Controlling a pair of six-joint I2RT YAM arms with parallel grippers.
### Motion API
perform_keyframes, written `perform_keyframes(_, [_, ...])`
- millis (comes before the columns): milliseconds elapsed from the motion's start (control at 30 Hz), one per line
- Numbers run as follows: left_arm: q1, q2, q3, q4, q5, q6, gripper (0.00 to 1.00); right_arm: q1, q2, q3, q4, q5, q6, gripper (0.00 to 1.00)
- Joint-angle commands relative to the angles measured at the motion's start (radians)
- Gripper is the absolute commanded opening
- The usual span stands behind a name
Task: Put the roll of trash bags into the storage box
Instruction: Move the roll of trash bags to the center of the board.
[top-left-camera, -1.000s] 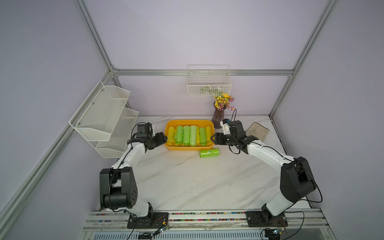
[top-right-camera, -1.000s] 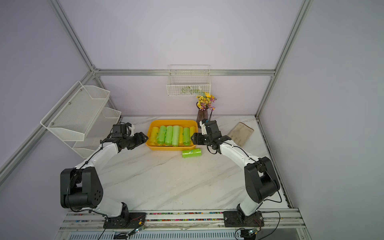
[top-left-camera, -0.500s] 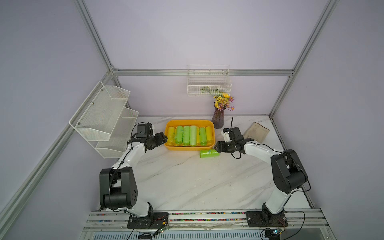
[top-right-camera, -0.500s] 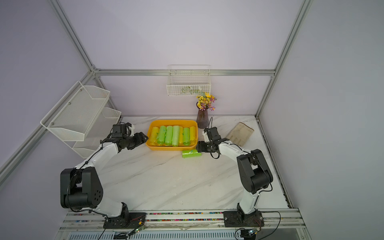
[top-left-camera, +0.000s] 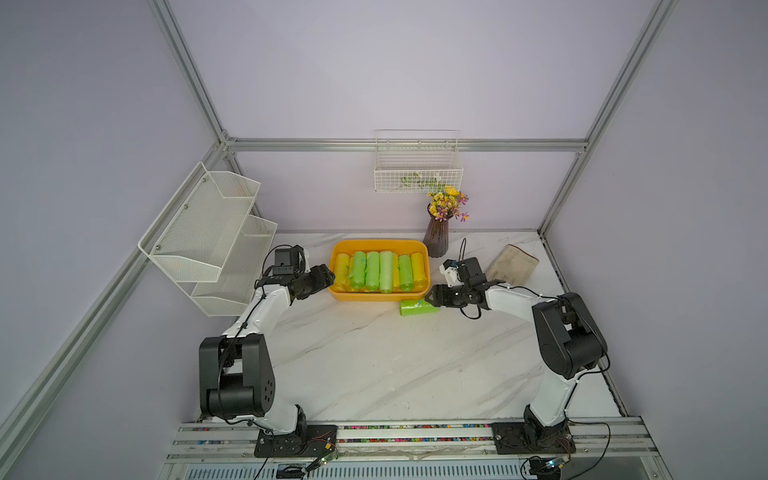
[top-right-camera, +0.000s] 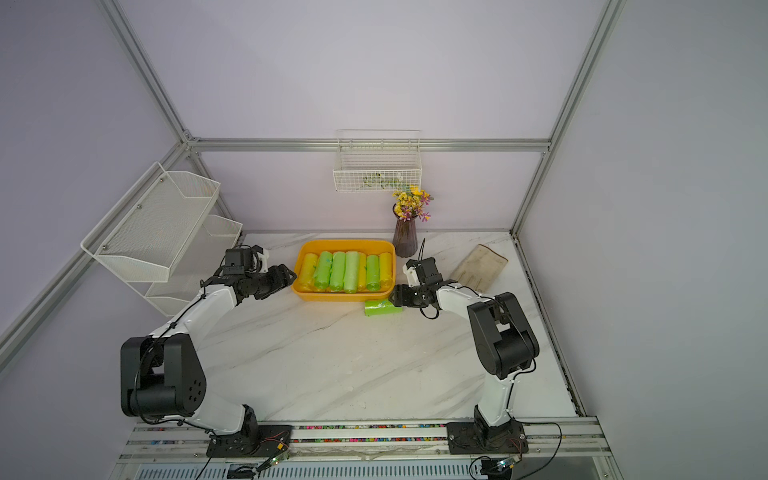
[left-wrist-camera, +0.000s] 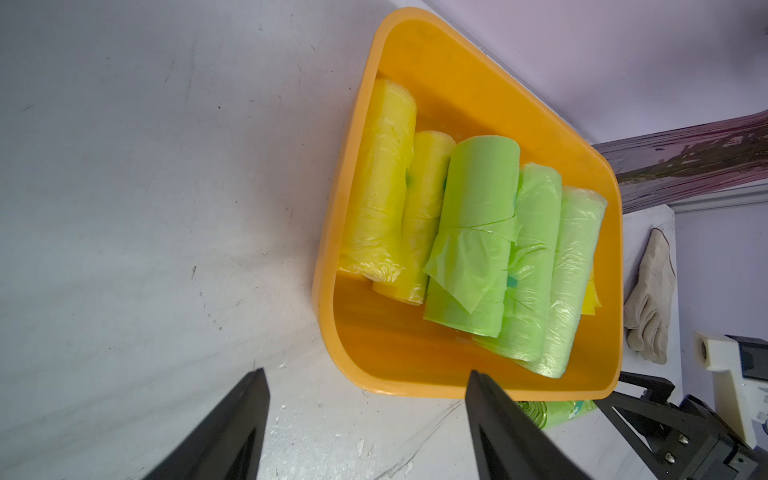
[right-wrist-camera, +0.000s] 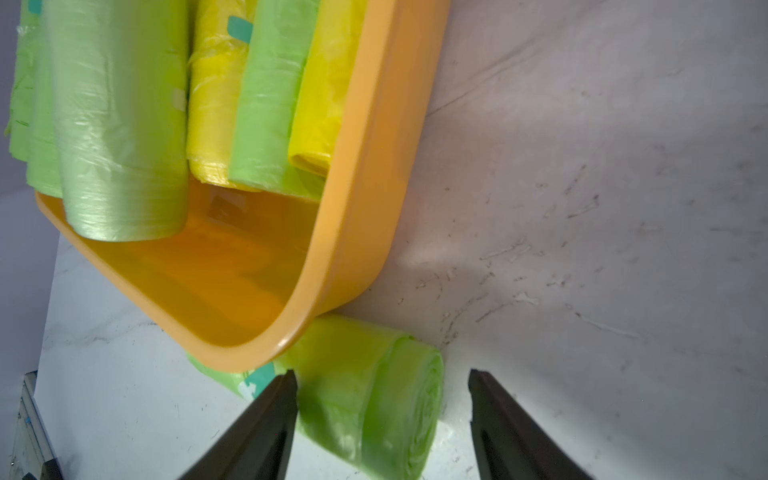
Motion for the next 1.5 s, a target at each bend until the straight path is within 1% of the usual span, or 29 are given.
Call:
perform_keyframes(0, [0.008,-0.027,0.026,0.016,0.012,0.002,0.75,-0.006,0.046,0.029,0.034,-0.061,-0.009,0.69])
perform_keyframes(100, [0.007,-0.029,0.022,0.017,0.012,0.002,0.75,-0.007,0.059,0.031,0.032,-0.092,-0.006,0.68])
perform_keyframes(133, [0.008,-0.029,0.022,0.017,0.011,0.003,0.75,-0.006,0.054,0.023,0.029,-0.1,-0.004,0.62])
perform_keyframes(167, [0.008,-0.03,0.02,0.017,0.008,0.004,0.75,-0.005,0.045,0.011,0.029,-0.104,-0.003,0.61])
perform_keyframes(433, [0.008,-0.009,0.024,0.021,0.01,0.001,0.75,0.005,-0.12,-0.171,0.045,-0.091,0.039,0.59])
perform_keyframes(667, [0.008,-0.007,0.029,0.022,0.01,0.001,0.75,0.028,-0.234,-0.266,0.026,-0.094,0.083,0.59])
perform_keyframes(800, [0.008,-0.007,0.025,0.021,0.01,0.001,0.75,0.038,-0.275,-0.279,-0.008,-0.086,0.076,0.59])
perform_keyframes(933, [0.008,-0.007,0.027,0.023,0.011,0.0,0.75,0.038,-0.294,-0.22,-0.096,-0.016,0.016,0.6])
perform_keyframes(1100, [0.008,-0.009,0.022,0.025,0.014,0.001,0.75,0.034,-0.251,-0.118,-0.147,0.058,-0.044,0.61])
perform_keyframes(1333, [0.007,-0.011,0.022,0.027,0.018,0.001,0.75,0.032,-0.076,0.032,-0.164,0.03,-0.092,0.61])
perform_keyframes(1467, [0.008,-0.014,0.022,0.026,0.019,0.001,0.75,0.032,0.006,0.068,-0.151,-0.001,-0.094,0.61])
